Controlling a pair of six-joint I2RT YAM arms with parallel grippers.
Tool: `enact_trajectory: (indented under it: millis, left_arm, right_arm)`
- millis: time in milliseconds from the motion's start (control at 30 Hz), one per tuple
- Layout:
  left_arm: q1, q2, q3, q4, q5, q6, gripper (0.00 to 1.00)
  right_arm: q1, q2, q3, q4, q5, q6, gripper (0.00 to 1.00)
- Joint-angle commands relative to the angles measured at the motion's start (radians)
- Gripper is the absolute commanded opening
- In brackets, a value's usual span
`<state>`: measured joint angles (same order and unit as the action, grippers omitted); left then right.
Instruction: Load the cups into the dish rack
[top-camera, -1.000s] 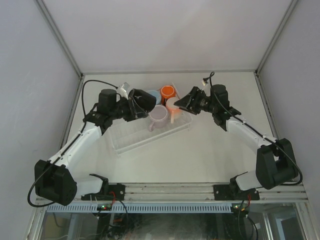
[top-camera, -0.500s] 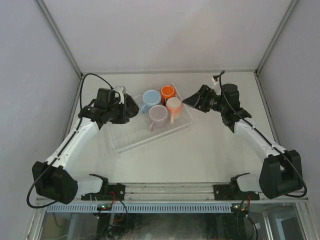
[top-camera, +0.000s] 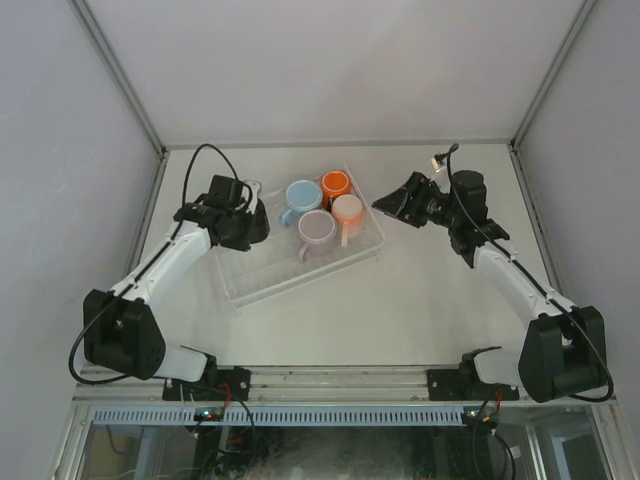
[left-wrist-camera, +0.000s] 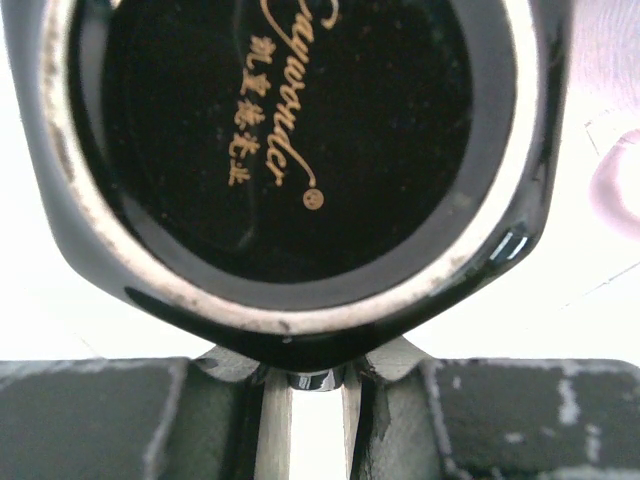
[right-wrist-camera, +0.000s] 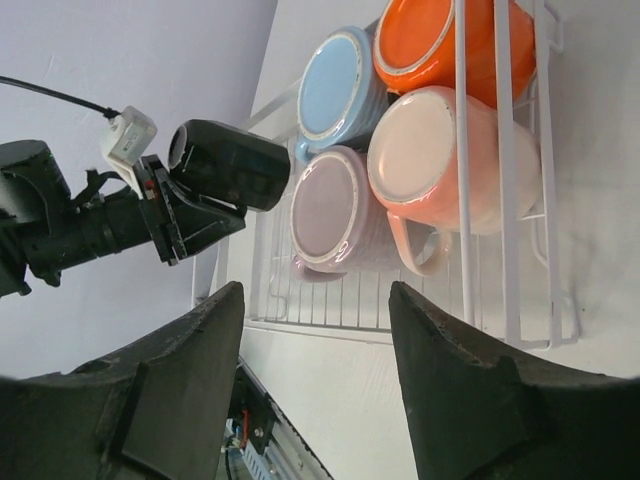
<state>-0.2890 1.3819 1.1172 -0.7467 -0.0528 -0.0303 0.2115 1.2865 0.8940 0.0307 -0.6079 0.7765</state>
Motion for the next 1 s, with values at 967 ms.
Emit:
enact_trajectory:
  millis: [967]
  left_arm:
    - [0.028,0.294,0.161,0.223,0.070,0.069,0.01]
  right_arm:
    - [-0.073,-0.052,-0.032,0.028,-0.039,-0.014,0.59]
